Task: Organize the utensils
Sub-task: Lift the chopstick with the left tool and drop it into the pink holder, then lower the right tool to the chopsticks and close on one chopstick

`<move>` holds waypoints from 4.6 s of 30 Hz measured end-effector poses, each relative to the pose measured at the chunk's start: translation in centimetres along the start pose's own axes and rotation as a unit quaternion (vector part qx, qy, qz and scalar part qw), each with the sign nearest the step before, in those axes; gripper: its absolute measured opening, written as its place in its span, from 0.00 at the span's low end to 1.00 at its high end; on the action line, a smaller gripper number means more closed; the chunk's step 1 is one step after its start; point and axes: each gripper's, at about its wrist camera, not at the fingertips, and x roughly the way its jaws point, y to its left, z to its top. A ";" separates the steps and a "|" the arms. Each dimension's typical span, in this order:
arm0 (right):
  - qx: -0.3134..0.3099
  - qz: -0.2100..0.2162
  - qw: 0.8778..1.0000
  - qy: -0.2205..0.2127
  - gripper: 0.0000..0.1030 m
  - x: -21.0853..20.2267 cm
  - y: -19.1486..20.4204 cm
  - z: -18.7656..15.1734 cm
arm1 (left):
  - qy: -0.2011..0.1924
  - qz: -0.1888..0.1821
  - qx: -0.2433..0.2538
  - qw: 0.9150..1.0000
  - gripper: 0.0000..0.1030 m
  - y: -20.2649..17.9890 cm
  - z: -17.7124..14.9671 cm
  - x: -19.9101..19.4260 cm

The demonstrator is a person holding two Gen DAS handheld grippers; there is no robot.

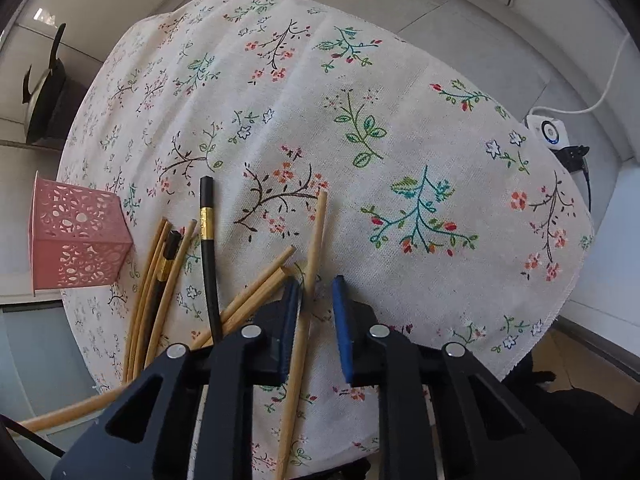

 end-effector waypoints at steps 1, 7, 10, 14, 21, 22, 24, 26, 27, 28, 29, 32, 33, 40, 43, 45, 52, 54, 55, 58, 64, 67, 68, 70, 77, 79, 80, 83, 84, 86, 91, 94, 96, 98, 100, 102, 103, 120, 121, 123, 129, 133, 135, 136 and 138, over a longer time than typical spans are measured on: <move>0.004 0.011 1.000 -0.003 0.07 0.0 -0.1 0.0 | -0.007 0.002 -0.004 1.000 0.04 0.1 0.2 -0.3; -0.011 0.057 0.997 -0.059 0.06 -4.7 -0.5 -0.9 | -0.038 0.007 -0.030 0.999 0.04 0.9 0.6 -1.9; -0.057 0.088 0.987 -0.122 0.06 -10.9 0.6 -2.2 | -0.058 0.006 -0.035 0.998 0.04 0.7 1.1 -3.1; -0.105 0.136 0.961 -0.216 0.06 -19.5 2.0 -3.6 | -0.097 0.015 -0.047 0.994 0.04 0.6 2.2 -5.3; -0.154 0.205 0.901 -0.349 0.06 -30.2 6.3 -2.6 | -0.153 0.056 -0.081 0.983 0.04 1.6 6.0 -7.3; -0.155 0.214 0.896 -0.356 0.06 -30.7 7.0 -1.9 | -0.157 0.068 -0.084 0.982 0.04 1.8 6.8 -7.2; -0.154 0.236 0.894 -0.348 0.06 -31.0 8.4 -0.5 | -0.163 0.089 -0.087 0.979 0.04 2.1 7.9 -6.9; -0.152 0.253 0.895 -0.335 0.06 -30.6 9.6 0.5 | -0.169 0.111 -0.090 0.975 0.04 2.6 8.7 -6.3; -0.151 0.260 0.895 -0.329 0.06 -30.2 10.2 1.2 | -0.170 0.117 -0.094 0.974 0.04 2.9 8.9 -6.0; -0.152 0.263 0.895 -0.326 0.06 -29.9 10.8 1.5 | -0.168 0.118 -0.099 0.974 0.04 3.3 9.3 -5.5; -0.155 0.266 0.896 -0.320 0.06 -29.5 11.5 1.9 | -0.164 0.119 -0.104 0.974 0.04 3.8 9.5 -4.9; -0.169 0.264 0.899 -0.305 0.06 -28.1 13.3 2.3 | -0.155 0.135 -0.109 0.973 0.04 4.9 9.7 -3.0; -0.171 0.262 0.900 -0.303 0.06 -27.6 13.5 2.2 | -0.149 0.138 -0.112 0.973 0.04 5.3 9.7 -2.4; -0.191 0.232 0.911 -0.282 0.06 -24.1 15.5 2.6 | -0.110 0.133 -0.148 0.974 0.12 8.0 8.3 1.9; -0.197 0.218 0.913 -0.282 0.06 -23.3 15.9 2.8 | -0.124 0.129 -0.166 0.970 0.24 8.4 8.2 0.8; -0.203 0.207 0.914 -0.282 0.06 -22.9 16.4 2.8 | -0.144 0.136 -0.172 0.965 0.28 8.5 8.2 -0.7; -0.210 0.181 0.920 -0.275 0.06 -20.9 17.8 3.2 | -0.164 0.149 -0.187 0.957 0.43 8.8 8.2 -2.7; -0.211 0.177 0.923 -0.270 0.06 -19.9 18.5 3.5 | -0.159 0.155 -0.186 0.957 0.44 8.8 8.2 -2.4; -0.209 0.178 0.924 -0.268 0.06 -19.4 18.8 3.7 | -0.156 0.154 -0.186 0.958 0.44 8.9 8.1 -2.3; -0.206 0.187 0.923 -0.264 0.10 -17.9 19.6 4.3 | -0.147 0.157 -0.188 0.958 0.45 9.0 8.0 -1.6; -0.222 0.178 0.917 -0.280 0.13 -17.9 19.9 3.2 | -0.139 0.191 -0.151 0.960 0.54 7.6 7.6 -0.8; -0.233 0.171 0.910 -0.296 0.25 -18.9 19.4 2.0 | -0.148 0.203 -0.134 0.959 0.60 6.5 7.6 -1.1; -0.236 0.169 0.909 -0.300 0.29 -19.1 19.2 1.7 | -0.149 0.205 -0.132 0.958 0.61 6.4 7.7 -1.1; -0.242 0.164 0.906 -0.306 0.31 -19.5 18.8 1.1 | -0.152 0.209 -0.126 0.958 0.65 5.9 7.6 -1.2; -0.258 0.146 0.899 -0.321 0.37 -20.3 17.3 -0.8 | -0.151 0.229 -0.113 0.955 0.75 4.9 6.9 -1.3; -0.262 0.139 0.898 -0.325 0.38 -20.5 16.9 -1.2 | -0.151 0.232 -0.113 0.954 0.78 4.9 6.6 -1.5; -0.263 0.136 0.898 -0.325 0.40 -20.5 16.7 -1.3 | -0.151 0.232 -0.113 0.954 0.80 4.8 6.4 -1.6; -0.260 0.132 0.897 -0.331 0.53 -20.6 16.0 -1.7 | -0.150 0.237 -0.110 0.953 0.82 4.4 6.0 -1.8; -0.259 0.131 0.897 -0.333 0.54 -20.6 15.9 -1.8 | -0.150 0.237 -0.109 0.954 0.82 4.4 5.9 -1.8; -0.259 0.127 0.897 -0.334 0.55 -20.6 15.5 -2.0 | -0.150 0.240 -0.107 0.953 0.86 4.1 5.7 -1.9; -0.247 0.127 0.899 -0.340 0.69 -20.8 14.3 -2.5 | -0.145 0.242 -0.097 0.955 0.91 3.4 5.1 -1.9; -0.238 0.125 0.899 -0.346 0.81 -21.0 13.6 -2.7 | -0.142 0.243 -0.089 0.955 0.93 2.9 4.7 -1.8; -0.231 0.126 0.901 -0.346 0.87 -21.0 12.9 -2.8 | -0.136 0.242 -0.086 0.957 0.93 2.7 4.5 -1.7; -0.222 0.128 0.905 -0.340 0.93 -21.0 12.3 -2.8 | -0.130 0.240 -0.082 0.959 0.93 2.5 4.2 -1.5; -0.211 0.134 0.910 -0.331 0.93 -21.0 11.3 -2.7 | -0.125 0.239 -0.078 0.960 0.93 2.5 3.9 -1.3; -0.202 0.135 0.914 -0.324 0.93 -21.0 10.5 -2.6 | -0.116 0.237 -0.072 0.962 0.93 2.3 3.5 -0.9; -0.198 0.135 0.916 -0.323 0.93 -21.0 10.0 -2.6 | -0.110 0.236 -0.068 0.963 0.93 2.2 3.4 -0.6; -0.078 0.140 0.956 -0.247 0.93 -19.5 -2.1 -2.0 | 0.120 0.120 0.038 0.985 0.93 -2.3 -0.8 10.8; -0.072 0.140 0.957 -0.245 0.93 -19.5 -2.7 -1.9 | 0.137 0.109 0.036 0.984 0.93 -2.6 -1.0 11.7; -0.061 0.143 0.959 -0.239 0.93 -19.6 -3.8 -1.6 | 0.175 0.087 0.027 0.980 0.93 -3.2 -1.5 13.8; -0.031 0.151 0.963 -0.221 0.93 -19.5 -6.1 -0.6 | 0.281 0.058 -0.002 0.958 0.93 -3.9 -2.4 21.1; -0.011 0.160 0.965 -0.207 0.93 -19.2 -7.5 0.0 | 0.305 0.060 -0.006 0.950 0.91 -4.2 -2.5 24.5; -0.001 0.161 0.966 -0.201 0.93 -19.0 -8.1 0.3 | 0.313 0.057 -0.007 0.948 0.84 -4.2 -2.6 25.7; 0.005 0.163 0.967 -0.194 0.93 -18.7 -8.3 0.4 | 0.317 0.056 -0.007 0.947 0.75 -4.2 -2.7 26.2; 0.018 0.172 0.968 -0.181 0.93 -18.3 -8.8 0.7 | 0.318 0.063 -0.002 0.946 0.64 -4.2 -2.7 27.3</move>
